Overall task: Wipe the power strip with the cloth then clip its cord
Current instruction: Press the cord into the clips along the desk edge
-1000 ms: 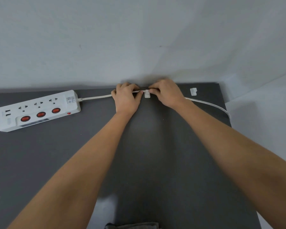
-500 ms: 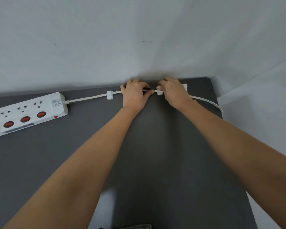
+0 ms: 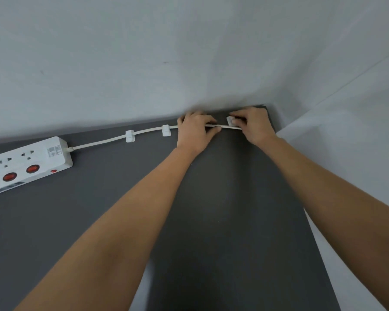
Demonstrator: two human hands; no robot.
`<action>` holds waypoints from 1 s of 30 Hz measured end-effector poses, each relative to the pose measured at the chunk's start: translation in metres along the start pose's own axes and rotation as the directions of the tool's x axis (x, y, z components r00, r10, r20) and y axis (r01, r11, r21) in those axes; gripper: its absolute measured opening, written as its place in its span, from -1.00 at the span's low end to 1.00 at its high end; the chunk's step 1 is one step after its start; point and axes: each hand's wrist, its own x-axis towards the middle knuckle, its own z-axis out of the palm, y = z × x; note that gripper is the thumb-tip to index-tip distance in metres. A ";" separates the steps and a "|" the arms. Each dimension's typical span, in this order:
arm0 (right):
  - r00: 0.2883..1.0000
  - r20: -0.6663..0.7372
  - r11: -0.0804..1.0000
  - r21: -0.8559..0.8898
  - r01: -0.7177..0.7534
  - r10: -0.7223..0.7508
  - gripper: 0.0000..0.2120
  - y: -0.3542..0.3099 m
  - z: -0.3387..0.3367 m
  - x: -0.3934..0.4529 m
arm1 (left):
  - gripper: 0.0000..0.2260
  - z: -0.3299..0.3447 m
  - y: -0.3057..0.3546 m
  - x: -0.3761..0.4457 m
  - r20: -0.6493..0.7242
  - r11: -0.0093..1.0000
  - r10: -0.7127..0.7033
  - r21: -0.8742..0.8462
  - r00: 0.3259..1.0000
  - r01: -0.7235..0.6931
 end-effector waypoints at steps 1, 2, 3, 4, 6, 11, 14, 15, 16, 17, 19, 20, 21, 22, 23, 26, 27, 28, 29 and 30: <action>1.000 0.001 1.000 -0.005 0.023 -0.023 -0.82 0.000 0.000 0.002 | -0.82 0.004 0.003 0.003 -0.018 0.999 -0.032 -0.019 0.999 0.032; 0.999 -0.003 0.999 -0.018 0.045 -0.045 -0.84 0.000 0.001 0.005 | -0.85 0.007 0.005 0.005 -0.039 0.998 -0.059 -0.023 0.997 0.058; 0.998 -0.006 0.998 -0.030 0.061 -0.062 -0.84 0.001 0.001 0.007 | -0.86 0.010 0.006 0.007 -0.052 0.997 -0.076 -0.011 0.996 0.076; 0.997 -0.010 0.996 -0.039 0.077 -0.078 -0.84 0.002 0.003 0.009 | -0.87 0.012 0.007 0.008 -0.059 0.996 -0.084 0.012 0.995 0.085; 0.996 -0.020 0.995 -0.049 0.088 -0.089 -0.83 0.005 0.006 0.011 | -0.86 0.016 0.010 0.010 -0.080 0.994 -0.090 0.061 0.993 0.095; 0.996 -0.036 0.994 -0.079 0.075 -0.078 -0.80 0.005 0.012 0.016 | -0.84 0.023 0.015 0.008 -0.128 0.986 -0.107 0.111 0.986 0.122; 0.996 -0.025 0.993 -0.091 0.078 -0.081 -0.80 0.006 0.011 0.017 | -0.83 0.023 0.011 0.006 -0.107 0.997 -0.081 -0.006 0.991 0.081; 0.997 -0.020 0.993 -0.090 0.076 -0.078 -0.80 0.006 0.010 0.017 | -0.83 0.023 0.011 0.006 -0.109 0.997 -0.078 -0.026 0.991 0.076; 0.997 -0.020 0.993 -0.089 0.077 -0.079 -0.81 0.007 0.010 0.017 | -0.83 0.023 0.011 0.007 -0.118 0.996 -0.086 -0.028 0.989 0.083; 0.997 -0.018 0.992 -0.094 0.079 -0.081 -0.81 0.006 0.010 0.016 | -0.83 0.024 0.013 0.007 -0.133 0.995 -0.102 -0.020 0.986 0.100; 0.996 -0.018 0.991 -0.106 0.085 -0.088 -0.81 0.005 0.010 0.016 | -0.83 0.026 0.016 0.010 -0.159 0.989 -0.142 0.005 0.977 0.145; 0.996 -0.018 0.990 -0.112 0.089 -0.091 -0.81 0.004 0.010 0.016 | -0.82 0.027 0.018 0.012 -0.162 0.986 -0.163 0.020 0.973 0.168; 0.996 -0.014 0.989 -0.114 0.089 -0.091 -0.81 0.003 0.010 0.015 | -0.82 0.027 0.021 0.013 -0.159 0.981 -0.184 0.032 0.970 0.191; 0.996 -0.014 0.990 -0.106 0.088 -0.090 -0.82 0.003 0.009 0.014 | -0.81 0.027 0.023 0.013 -0.155 0.977 -0.200 0.045 0.967 0.209; 0.996 -0.008 0.992 -0.090 0.084 -0.085 -0.82 0.002 0.008 0.012 | -0.80 0.025 0.025 0.013 -0.145 0.973 -0.216 0.055 0.965 0.226; 0.994 0.011 0.989 -0.093 0.112 -0.111 -0.77 0.003 0.008 -0.001 | -0.65 0.019 0.022 -0.005 -0.181 0.966 -0.245 0.041 0.953 0.256; 0.995 0.017 0.985 -0.138 0.101 -0.100 -0.71 0.005 0.011 -0.008 | -0.59 0.013 0.016 -0.017 -0.242 0.962 -0.263 0.010 0.934 0.274; 0.998 0.010 0.984 -0.171 0.058 -0.057 -0.62 0.008 0.017 -0.017 | -0.54 0.006 0.007 -0.032 -0.327 0.948 -0.308 -0.028 0.893 0.316; 1.000 0.009 0.983 -0.184 0.000 0.002 -0.56 0.008 0.021 -0.026 | -0.51 -0.003 -0.006 -0.049 -0.423 0.915 -0.388 -0.075 0.819 0.395; 0.999 0.001 0.981 -0.189 -0.040 0.041 -0.52 0.010 0.028 -0.034 | -0.48 -0.016 -0.022 -0.067 -0.504 0.863 -0.480 -0.125 0.718 0.489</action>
